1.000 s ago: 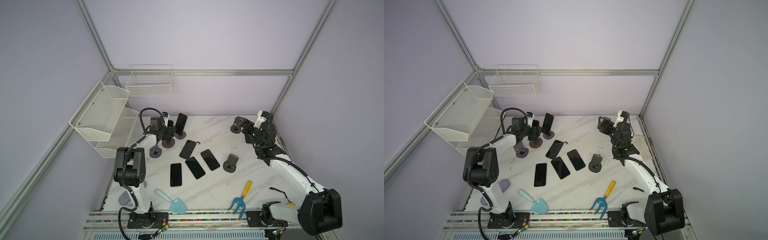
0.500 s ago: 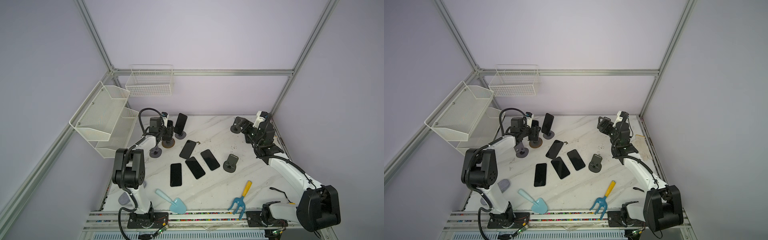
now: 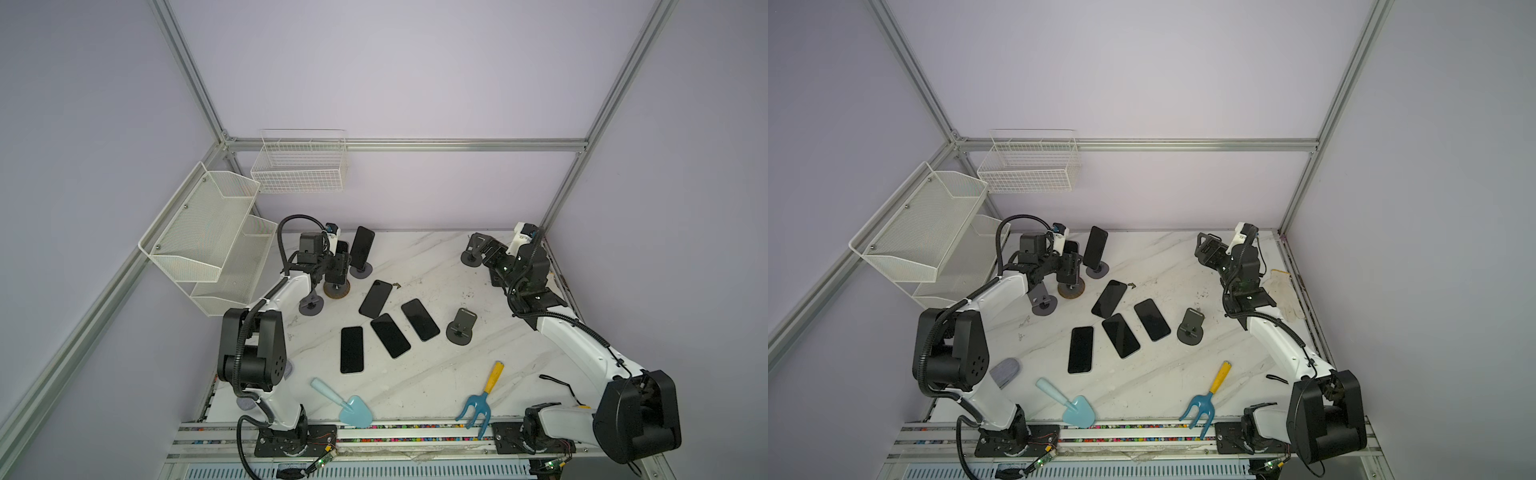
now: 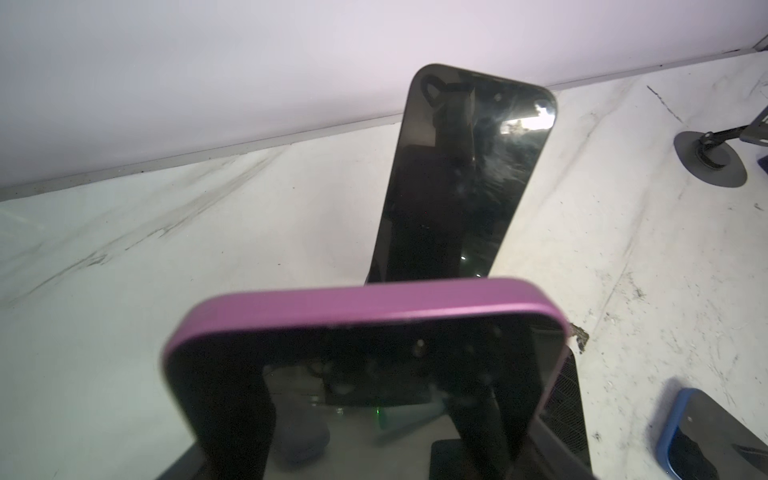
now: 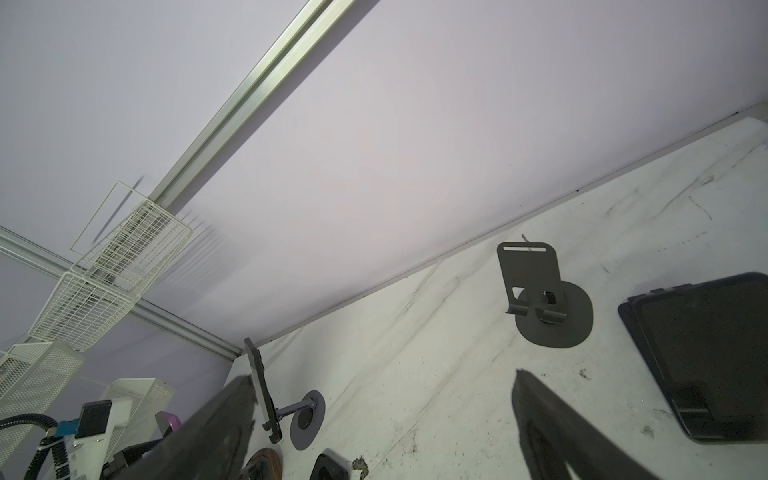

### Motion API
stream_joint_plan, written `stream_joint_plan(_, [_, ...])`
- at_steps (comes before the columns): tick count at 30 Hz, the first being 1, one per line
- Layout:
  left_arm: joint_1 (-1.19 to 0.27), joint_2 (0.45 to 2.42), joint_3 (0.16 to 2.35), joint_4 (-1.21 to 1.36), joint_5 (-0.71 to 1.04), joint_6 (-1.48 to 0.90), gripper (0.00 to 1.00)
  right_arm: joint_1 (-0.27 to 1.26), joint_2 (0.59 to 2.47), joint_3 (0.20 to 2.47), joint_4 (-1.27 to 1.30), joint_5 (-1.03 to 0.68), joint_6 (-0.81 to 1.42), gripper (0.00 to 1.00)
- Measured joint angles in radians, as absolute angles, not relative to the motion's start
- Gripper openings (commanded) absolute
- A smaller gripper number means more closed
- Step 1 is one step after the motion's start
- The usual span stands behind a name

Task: Remove the phone from the phone stand
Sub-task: 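Close the left gripper on the purple-edged phone and lift it off the stand, then carry the purple-edged phone with the left gripper toward the flat phones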

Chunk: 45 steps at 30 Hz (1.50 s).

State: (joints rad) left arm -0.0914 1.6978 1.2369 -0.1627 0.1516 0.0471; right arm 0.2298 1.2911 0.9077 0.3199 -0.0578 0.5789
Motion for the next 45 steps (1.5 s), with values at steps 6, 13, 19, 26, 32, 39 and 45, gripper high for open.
stream_joint_plan(6, [-0.138, 1.615, 1.237, -0.223, 0.118, 0.072, 0.71, 0.230, 1.296, 0.904, 0.330, -0.059, 0.594, 0.97])
stream_joint_plan(13, [-0.183, 1.560, 1.254, -0.281, 0.101, 0.083, 0.71, 0.230, 1.308, 0.905, 0.336, -0.056, 0.598, 0.97])
stream_joint_plan(19, [-0.251, 1.548, 1.284, -0.281, 0.066, 0.020, 0.70, 0.230, 1.308, 0.905, 0.338, -0.035, 0.598, 0.97])
stream_joint_plan(26, [-0.372, 1.554, 1.285, -0.256, 0.070, -0.022, 0.70, 0.230, 1.290, 0.901, 0.324, 0.001, 0.598, 0.97])
stream_joint_plan(32, [-0.409, 1.630, 1.317, -0.248, 0.067, -0.034, 0.70, 0.230, 1.279, 0.892, 0.315, 0.013, 0.597, 0.97])
stream_joint_plan(39, [-0.442, 1.752, 1.373, -0.247, 0.065, -0.054, 0.70, 0.230, 1.277, 0.889, 0.299, 0.022, 0.590, 0.97])
stream_joint_plan(45, [-0.496, 1.863, 1.450, -0.234, 0.067, -0.071, 0.70, 0.230, 1.278, 0.889, 0.295, 0.020, 0.590, 0.97])
